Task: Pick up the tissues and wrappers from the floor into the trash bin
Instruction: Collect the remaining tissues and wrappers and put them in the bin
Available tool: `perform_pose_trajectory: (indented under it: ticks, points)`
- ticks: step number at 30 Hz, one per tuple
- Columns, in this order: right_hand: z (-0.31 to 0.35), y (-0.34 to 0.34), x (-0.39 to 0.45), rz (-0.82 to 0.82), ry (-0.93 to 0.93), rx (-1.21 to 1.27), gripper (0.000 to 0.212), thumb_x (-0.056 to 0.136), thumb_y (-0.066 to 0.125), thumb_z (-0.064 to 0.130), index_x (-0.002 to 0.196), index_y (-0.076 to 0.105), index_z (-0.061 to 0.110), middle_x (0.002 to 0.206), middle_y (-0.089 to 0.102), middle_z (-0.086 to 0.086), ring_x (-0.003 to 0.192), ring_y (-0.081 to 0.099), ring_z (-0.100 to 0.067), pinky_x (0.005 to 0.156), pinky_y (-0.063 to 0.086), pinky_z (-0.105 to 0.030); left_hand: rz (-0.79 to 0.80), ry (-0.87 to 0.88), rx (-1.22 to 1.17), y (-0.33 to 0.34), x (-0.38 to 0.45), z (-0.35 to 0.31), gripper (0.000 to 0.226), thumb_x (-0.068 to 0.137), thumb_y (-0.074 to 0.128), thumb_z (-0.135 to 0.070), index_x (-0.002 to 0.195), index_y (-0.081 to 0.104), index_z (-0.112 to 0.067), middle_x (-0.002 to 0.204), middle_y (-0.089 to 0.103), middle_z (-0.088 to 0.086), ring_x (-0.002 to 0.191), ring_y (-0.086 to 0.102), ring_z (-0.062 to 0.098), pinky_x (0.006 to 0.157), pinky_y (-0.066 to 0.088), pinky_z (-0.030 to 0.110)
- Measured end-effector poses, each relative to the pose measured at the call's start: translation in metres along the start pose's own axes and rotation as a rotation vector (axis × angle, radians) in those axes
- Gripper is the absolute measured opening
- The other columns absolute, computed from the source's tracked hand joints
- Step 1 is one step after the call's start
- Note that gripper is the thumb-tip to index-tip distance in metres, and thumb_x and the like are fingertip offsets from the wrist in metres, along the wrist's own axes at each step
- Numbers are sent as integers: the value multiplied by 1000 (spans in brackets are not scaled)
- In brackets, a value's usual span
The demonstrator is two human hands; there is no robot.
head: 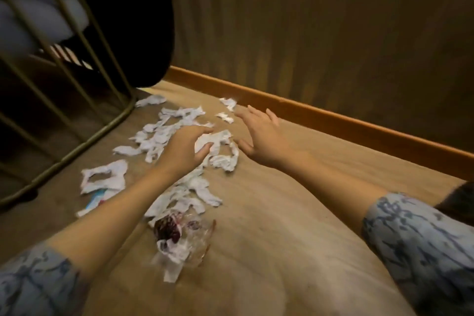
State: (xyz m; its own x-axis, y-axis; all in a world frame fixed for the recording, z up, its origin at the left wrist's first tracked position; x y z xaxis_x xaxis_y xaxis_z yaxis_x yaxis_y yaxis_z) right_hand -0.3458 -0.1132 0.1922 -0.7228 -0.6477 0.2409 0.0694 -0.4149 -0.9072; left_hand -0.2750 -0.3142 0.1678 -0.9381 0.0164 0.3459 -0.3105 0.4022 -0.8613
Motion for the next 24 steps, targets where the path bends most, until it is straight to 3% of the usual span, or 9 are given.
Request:
perform_pose_trajectory:
  ticks: [4,7,9,11,14,17,19,22,24]
  points:
    - [40,51,18,128,-137,70,51,92,56,32,139,39,22,138,54,-2,135,39,-23,117,13,-53,-22,-205,-54,-3,-66,46,39,83,67,-4,120,63,-17,120,62,3,112,56,18,97,41,27]
    - [63,90,19,283,-158,95,52,94,53,35,141,35,21,131,58,-3,133,41,-26,116,14,-55,-2,-330,-79,-2,-117,71,36,85,63,-2,118,64,-15,122,58,5,115,53,20,99,36,24]
    - [76,114,12,370,-144,121,62,91,54,51,143,31,25,141,50,-2,136,37,-27,114,15,-57,-10,-432,-90,4,-148,85,36,86,58,3,117,65,-12,122,57,7,115,52,20,99,33,21]
    - [92,140,-3,455,-128,152,87,78,50,77,147,24,31,153,35,-1,142,28,-28,114,12,-63,-35,-556,-92,15,-178,99,40,83,54,9,115,66,-11,123,57,10,116,52,23,100,32,20]
    - [113,184,-38,582,-159,143,116,53,40,98,149,10,42,163,5,-3,148,2,-32,110,0,-71,-10,-670,-67,34,-217,114,41,83,53,9,114,67,-13,127,55,11,120,49,28,106,36,33]
    - [124,221,-78,633,-151,59,126,46,42,100,147,-15,49,155,-35,-7,139,-33,-40,102,-15,-73,-30,-676,67,44,-246,125,35,82,58,-5,112,68,-20,135,52,11,131,37,30,111,29,50]
    - [130,240,-98,645,-65,42,128,44,41,101,142,-24,51,146,-47,-8,130,-45,-42,96,-18,-76,-63,-738,130,45,-262,134,34,80,56,-26,112,66,-20,145,43,14,140,24,31,114,20,55]
    - [138,258,-111,628,-65,-31,124,47,38,102,144,-21,50,147,-46,-10,128,-47,-44,97,-17,-78,-95,-864,133,50,-277,149,61,78,51,-54,126,57,-17,156,24,13,147,5,29,117,5,47]
    - [138,267,-115,608,-119,-58,108,59,32,99,149,-1,50,153,-35,-13,133,-41,-45,101,-16,-75,-50,-912,101,55,-280,153,81,75,43,-67,137,47,-16,158,20,11,147,3,27,117,3,44]
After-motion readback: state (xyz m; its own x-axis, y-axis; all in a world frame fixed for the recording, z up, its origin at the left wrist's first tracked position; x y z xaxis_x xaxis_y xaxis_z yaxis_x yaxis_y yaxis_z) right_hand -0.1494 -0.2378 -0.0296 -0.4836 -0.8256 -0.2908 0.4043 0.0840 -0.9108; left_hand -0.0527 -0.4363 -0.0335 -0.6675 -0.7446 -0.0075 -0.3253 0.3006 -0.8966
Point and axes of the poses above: each hand's wrist, its own x-axis towards the middle knuckle, its own y-axis out of the palm, z = x × y, the point moved 1 cm from there along x, towards the middle knuckle
